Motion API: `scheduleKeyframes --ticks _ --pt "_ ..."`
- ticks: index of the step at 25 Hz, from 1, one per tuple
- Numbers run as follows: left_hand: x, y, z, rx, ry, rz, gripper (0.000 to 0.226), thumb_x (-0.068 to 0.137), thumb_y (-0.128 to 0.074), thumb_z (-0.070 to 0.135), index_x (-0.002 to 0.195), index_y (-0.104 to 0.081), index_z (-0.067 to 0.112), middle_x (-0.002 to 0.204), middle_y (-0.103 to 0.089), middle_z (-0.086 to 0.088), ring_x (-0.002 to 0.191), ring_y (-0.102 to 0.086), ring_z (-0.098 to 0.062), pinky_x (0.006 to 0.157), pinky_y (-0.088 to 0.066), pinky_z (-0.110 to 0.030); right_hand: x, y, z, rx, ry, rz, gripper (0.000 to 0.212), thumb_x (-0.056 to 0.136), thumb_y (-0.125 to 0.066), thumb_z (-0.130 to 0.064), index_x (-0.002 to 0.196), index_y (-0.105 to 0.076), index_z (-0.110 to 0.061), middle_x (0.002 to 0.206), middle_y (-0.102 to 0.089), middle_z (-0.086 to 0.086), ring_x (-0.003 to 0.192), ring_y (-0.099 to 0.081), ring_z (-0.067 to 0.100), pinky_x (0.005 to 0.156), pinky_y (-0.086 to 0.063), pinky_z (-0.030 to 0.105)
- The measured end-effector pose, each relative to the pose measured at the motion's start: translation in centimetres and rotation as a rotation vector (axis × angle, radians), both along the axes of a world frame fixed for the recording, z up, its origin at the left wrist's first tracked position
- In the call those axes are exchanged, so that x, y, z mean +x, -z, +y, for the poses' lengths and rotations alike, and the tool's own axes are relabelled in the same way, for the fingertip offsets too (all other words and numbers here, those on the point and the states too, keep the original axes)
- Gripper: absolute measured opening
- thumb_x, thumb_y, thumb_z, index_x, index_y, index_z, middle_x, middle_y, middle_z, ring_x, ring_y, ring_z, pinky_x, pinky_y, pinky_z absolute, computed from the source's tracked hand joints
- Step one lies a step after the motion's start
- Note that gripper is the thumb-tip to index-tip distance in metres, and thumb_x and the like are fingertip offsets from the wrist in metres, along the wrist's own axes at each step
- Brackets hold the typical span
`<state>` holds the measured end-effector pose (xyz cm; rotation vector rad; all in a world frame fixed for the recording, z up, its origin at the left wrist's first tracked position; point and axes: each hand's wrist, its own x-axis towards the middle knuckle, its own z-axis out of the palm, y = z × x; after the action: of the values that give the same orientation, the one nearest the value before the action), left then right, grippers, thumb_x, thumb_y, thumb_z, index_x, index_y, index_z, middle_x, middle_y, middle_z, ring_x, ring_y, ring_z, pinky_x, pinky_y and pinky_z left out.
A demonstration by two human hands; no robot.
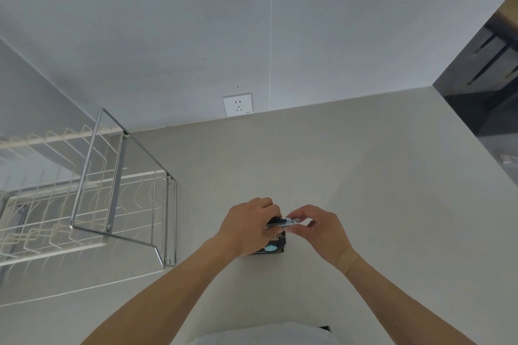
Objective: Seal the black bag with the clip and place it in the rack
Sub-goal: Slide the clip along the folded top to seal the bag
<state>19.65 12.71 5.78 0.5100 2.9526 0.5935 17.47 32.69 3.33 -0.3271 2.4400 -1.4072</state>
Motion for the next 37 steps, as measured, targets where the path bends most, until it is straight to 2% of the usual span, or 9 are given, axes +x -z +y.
scheduleKeyframes --ticks 7,16,22,26,29,33,37 --pt "0.0 0.2 -0.1 0.003 0.006 0.015 0.013 0.087 -0.058 0.039 0.092 -0.06 0.027 0.086 -0.061 0.01 0.073 -0.052 -0.011 0.054 -0.038 -0.023 -0.2 -0.2 -0.1 0.014 -0.017 0.003 0.011 0.078 -0.079 -0.024 0.088 -0.073 -0.021 0.084 -0.069 -0.016 0.083 -0.062 0.006 0.071 -0.054 0.031" --pt "0.1 0.3 0.0 0.034 0.004 0.02 0.013 0.087 -0.06 0.036 0.09 -0.064 0.023 0.083 -0.062 0.008 0.073 -0.054 -0.014 0.055 -0.04 -0.027 -0.2 0.4 -0.1 -0.027 -0.026 -0.005 0.011 0.077 -0.08 -0.023 0.08 -0.069 -0.026 0.08 -0.07 -0.012 0.08 -0.064 0.009 0.067 -0.052 0.023" --pt "0.5 0.5 0.1 0.047 0.003 0.09 0.009 0.086 -0.062 0.029 0.085 -0.066 0.021 0.076 -0.063 0.006 0.069 -0.057 -0.016 0.06 -0.036 -0.027 -0.5 0.3 -0.2 0.0 -0.091 0.0 0.011 0.079 -0.077 -0.028 0.084 -0.07 -0.021 0.086 -0.072 -0.008 0.081 -0.064 0.011 0.069 -0.052 0.027" --pt "0.8 0.4 -0.5 0.035 -0.012 0.112 0.021 0.088 -0.061 0.039 0.1 -0.068 0.024 0.091 -0.068 0.007 0.078 -0.061 -0.016 0.065 -0.035 -0.023 -1.0 -0.2 -0.3 -0.021 -0.106 -0.054 0.012 0.076 -0.079 -0.027 0.083 -0.07 -0.031 0.088 -0.072 -0.012 0.086 -0.065 0.006 0.068 -0.052 0.024" --pt "1.3 -0.1 -1.8 0.113 -0.089 0.055 0.031 0.088 -0.062 0.045 0.114 -0.064 0.031 0.105 -0.068 0.012 0.092 -0.061 -0.011 0.075 -0.045 -0.025 -0.8 -0.1 -0.4 -0.088 -0.021 -0.136 0.019 0.072 -0.083 -0.021 0.081 -0.073 -0.033 0.086 -0.074 -0.014 0.082 -0.068 0.005 0.069 -0.05 0.024" --pt "1.6 -1.2 -1.7 0.146 -0.082 0.112 0.011 0.086 -0.068 0.032 0.096 -0.071 0.028 0.092 -0.068 0.009 0.081 -0.059 -0.013 0.065 -0.047 -0.027 -0.1 -0.1 -0.4 -0.175 0.067 -0.218 0.018 0.071 -0.084 -0.015 0.08 -0.077 -0.029 0.083 -0.077 -0.006 0.077 -0.07 0.011 0.076 -0.054 0.033" --pt "1.2 -1.3 -0.6 0.123 -0.041 0.123 0.005 0.085 -0.069 0.022 0.089 -0.07 0.022 0.086 -0.066 0.006 0.076 -0.059 -0.017 0.06 -0.041 -0.025 0.0 -0.5 -0.6 -0.252 0.099 -0.287 0.017 0.068 -0.085 -0.01 0.08 -0.079 -0.019 0.083 -0.078 0.003 0.075 -0.068 0.01 0.076 -0.055 0.031"
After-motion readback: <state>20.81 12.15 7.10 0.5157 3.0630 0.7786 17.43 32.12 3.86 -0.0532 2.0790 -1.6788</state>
